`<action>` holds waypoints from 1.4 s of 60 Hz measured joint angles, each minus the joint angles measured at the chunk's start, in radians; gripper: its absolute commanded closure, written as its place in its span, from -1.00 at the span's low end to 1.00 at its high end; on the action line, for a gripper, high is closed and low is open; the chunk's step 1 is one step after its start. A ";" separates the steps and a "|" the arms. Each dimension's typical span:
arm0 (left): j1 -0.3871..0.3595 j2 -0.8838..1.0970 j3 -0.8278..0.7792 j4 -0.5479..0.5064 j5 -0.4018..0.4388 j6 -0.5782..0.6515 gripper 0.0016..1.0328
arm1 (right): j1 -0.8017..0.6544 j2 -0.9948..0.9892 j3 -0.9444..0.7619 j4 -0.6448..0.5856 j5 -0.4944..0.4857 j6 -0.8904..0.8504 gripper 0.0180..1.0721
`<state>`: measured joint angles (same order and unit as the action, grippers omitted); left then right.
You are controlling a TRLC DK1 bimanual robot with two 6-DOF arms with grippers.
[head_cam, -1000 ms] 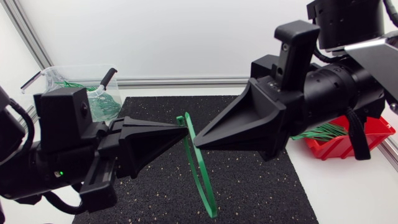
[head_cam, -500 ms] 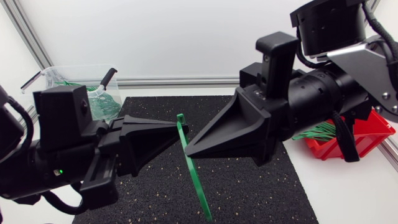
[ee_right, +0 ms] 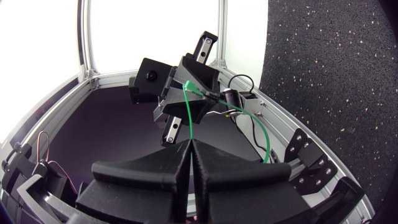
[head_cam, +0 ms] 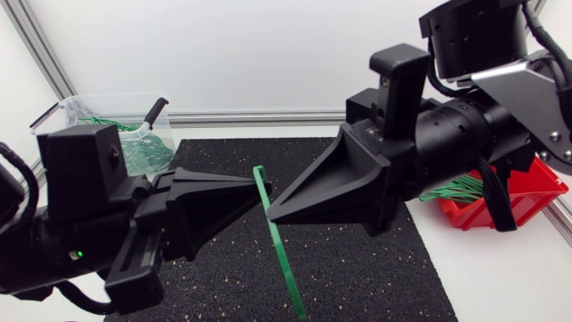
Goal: Take a green cable tie from the red box, thread the tail through the head to close it, then place it in the transparent bin on the left.
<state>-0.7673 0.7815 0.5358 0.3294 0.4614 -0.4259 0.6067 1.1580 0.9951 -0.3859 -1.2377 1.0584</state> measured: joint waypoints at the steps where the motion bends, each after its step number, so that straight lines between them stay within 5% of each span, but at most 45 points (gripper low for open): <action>1: 0.000 0.000 0.000 0.000 0.000 0.000 0.92 | 0.000 0.000 0.000 0.000 0.000 0.000 0.89; 84: 0.005 -0.016 0.010 -0.026 -0.023 0.000 0.92 | -0.012 -0.008 0.000 0.016 0.000 0.000 0.89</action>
<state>-0.7620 0.7654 0.5453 0.3035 0.4385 -0.4259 0.5949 1.1496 0.9951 -0.3702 -1.2377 1.0584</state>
